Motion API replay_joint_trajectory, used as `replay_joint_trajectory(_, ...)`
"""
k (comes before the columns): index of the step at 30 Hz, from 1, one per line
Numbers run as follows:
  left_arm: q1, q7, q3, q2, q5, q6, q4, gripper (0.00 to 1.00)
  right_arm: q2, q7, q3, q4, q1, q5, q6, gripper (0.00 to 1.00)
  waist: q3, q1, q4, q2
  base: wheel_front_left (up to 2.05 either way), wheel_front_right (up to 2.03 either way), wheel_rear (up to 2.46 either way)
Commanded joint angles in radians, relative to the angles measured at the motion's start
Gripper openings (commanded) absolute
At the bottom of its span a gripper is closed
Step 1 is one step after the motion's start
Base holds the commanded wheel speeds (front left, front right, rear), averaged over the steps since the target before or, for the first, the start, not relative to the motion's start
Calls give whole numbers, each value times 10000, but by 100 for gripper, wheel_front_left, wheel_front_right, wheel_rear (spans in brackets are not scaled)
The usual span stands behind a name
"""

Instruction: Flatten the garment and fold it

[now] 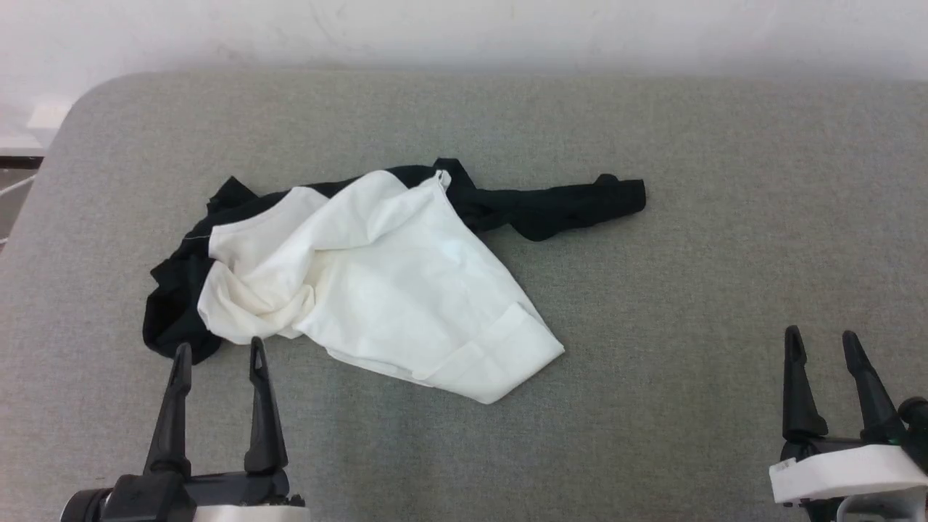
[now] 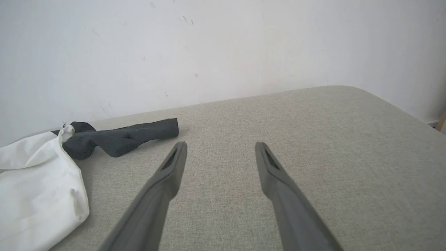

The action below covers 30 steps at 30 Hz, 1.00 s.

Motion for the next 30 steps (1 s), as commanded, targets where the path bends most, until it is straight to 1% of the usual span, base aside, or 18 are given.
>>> replay_joint_trajectory(1,61,-46,93,-78,20,-165,64,100,5,-46,88,-227,24,60,-6,100,-128,0,80,0,0,0,0)
replay_joint_trajectory(4,87,-46,182,-157,-48,-297,103,100,5,-46,466,-641,-143,-25,-6,100,-170,0,141,0,0,0,0)
replay_joint_trajectory(7,24,-46,259,-217,-105,-420,144,100,5,17,1258,-883,-566,-198,-6,100,-128,0,163,0,0,0,0)
replay_joint_trajectory(9,-30,-47,276,-248,-114,-487,160,100,5,465,1783,-936,-1031,-265,-6,100,-77,0,161,0,0,0,0)
replay_joint_trajectory(11,-75,-47,251,-271,-83,-547,163,100,5,1184,2302,-907,-1583,-236,-6,100,-33,0,172,0,0,0,0)
replay_joint_trajectory(14,-116,-47,178,-291,64,-622,196,100,5,2722,3064,-615,-2430,-217,-6,100,32,0,229,0,0,0,0)
replay_joint_trajectory(18,-232,-47,87,-308,96,-703,246,100,-6,4993,4205,92,-3516,-283,-6,100,109,0,383,0,0,0,0)
replay_joint_trajectory(20,-308,-47,37,-314,83,-733,275,100,-177,5986,4747,489,-3994,-171,-6,100,155,0,490,0,0,0,0)
replay_joint_trajectory(22,-373,-47,1,-318,44,-775,331,100,-335,6879,5024,985,-4375,-171,-6,100,191,0,598,0,0,0,0)
replay_joint_trajectory(26,-482,-47,-48,-324,-43,-848,467,100,-371,8428,5265,1987,-4968,-117,-6,100,272,0,810,0,0,0,0)
replay_joint_trajectory(30,-541,-47,-145,-326,-147,-830,534,100,-376,9013,5535,2584,-5373,20,-6,100,336,0,963,0,0,0,0)
